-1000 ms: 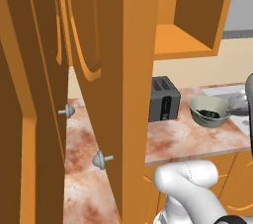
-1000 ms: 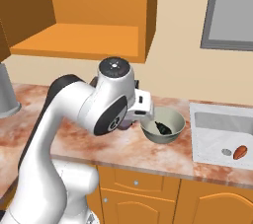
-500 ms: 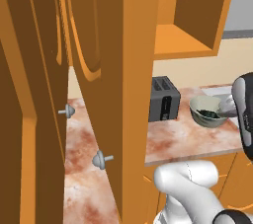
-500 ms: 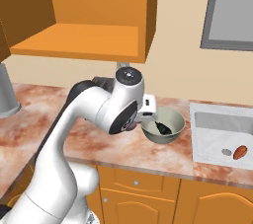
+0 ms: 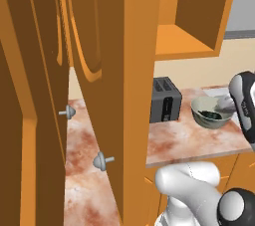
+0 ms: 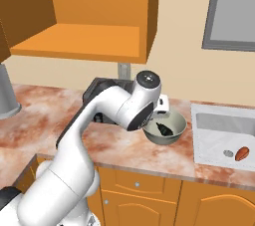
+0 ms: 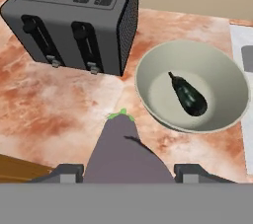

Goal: Pick the eggplants from the cabinet and place them in one bowl. Pick the sweet potato from the sink and place it in the other bowl.

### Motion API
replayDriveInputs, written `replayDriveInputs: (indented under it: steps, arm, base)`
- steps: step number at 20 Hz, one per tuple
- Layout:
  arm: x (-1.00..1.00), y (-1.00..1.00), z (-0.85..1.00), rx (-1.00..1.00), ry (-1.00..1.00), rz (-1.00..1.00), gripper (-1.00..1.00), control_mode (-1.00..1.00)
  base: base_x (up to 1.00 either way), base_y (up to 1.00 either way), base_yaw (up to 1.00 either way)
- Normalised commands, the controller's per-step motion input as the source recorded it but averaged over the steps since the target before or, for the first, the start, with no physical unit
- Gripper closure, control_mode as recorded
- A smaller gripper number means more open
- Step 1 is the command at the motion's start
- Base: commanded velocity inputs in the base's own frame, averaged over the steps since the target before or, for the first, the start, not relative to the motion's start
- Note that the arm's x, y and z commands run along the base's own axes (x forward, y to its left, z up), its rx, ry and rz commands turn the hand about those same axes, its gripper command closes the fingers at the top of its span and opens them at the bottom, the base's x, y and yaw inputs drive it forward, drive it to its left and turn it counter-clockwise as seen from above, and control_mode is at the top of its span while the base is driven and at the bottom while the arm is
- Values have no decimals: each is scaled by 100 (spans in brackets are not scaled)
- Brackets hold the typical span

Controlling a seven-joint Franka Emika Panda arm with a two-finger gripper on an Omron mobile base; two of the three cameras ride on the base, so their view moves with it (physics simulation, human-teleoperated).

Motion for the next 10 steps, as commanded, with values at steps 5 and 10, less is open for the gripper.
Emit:
replayDriveInputs:
  steps: [5,10]
  arm:
    - [21,-7,-11,-1,-1,-2,100,-100]
    - [11,0,-29,-6,-1,0,100,-100]
  base:
    - [0,0,0]
    - [0,0,0]
